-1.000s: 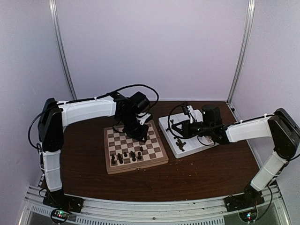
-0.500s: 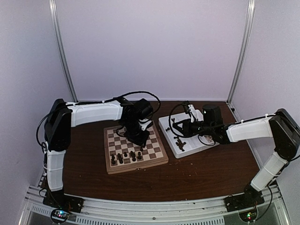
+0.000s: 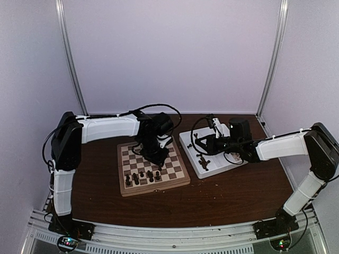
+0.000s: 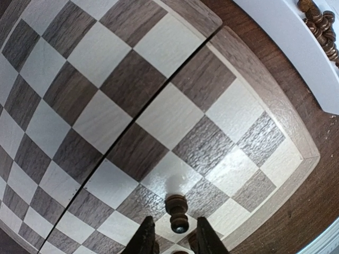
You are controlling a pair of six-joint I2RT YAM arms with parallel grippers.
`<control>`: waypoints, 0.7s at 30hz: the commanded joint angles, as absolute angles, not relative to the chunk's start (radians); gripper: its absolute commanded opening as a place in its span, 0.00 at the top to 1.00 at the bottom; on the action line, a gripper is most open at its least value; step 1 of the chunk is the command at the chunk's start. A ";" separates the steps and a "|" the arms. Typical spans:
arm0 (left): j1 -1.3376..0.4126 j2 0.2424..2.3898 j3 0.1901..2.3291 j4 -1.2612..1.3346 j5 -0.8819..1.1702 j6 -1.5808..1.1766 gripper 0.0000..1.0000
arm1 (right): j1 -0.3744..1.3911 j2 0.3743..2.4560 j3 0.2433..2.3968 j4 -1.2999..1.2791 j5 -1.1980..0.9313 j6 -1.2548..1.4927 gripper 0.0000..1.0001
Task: Set up the chess pieces on the board
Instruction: Move the chess piece to the chessboard.
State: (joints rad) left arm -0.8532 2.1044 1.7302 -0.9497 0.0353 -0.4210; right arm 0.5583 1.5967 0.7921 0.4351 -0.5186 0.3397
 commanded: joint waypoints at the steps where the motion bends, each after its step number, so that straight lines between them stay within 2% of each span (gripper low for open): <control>1: -0.860 2.128 1.760 -0.961 0.019 -0.419 0.72 | 0.552 1.580 0.792 0.435 -0.508 0.333 1.00; 8: -0.862 2.134 1.759 -0.961 0.018 -0.421 0.73 | 0.552 1.582 0.793 0.431 -0.507 0.333 1.00; 21: -0.862 2.135 1.767 -0.982 0.017 -0.419 0.90 | 0.550 1.581 0.793 0.428 -0.507 0.333 1.00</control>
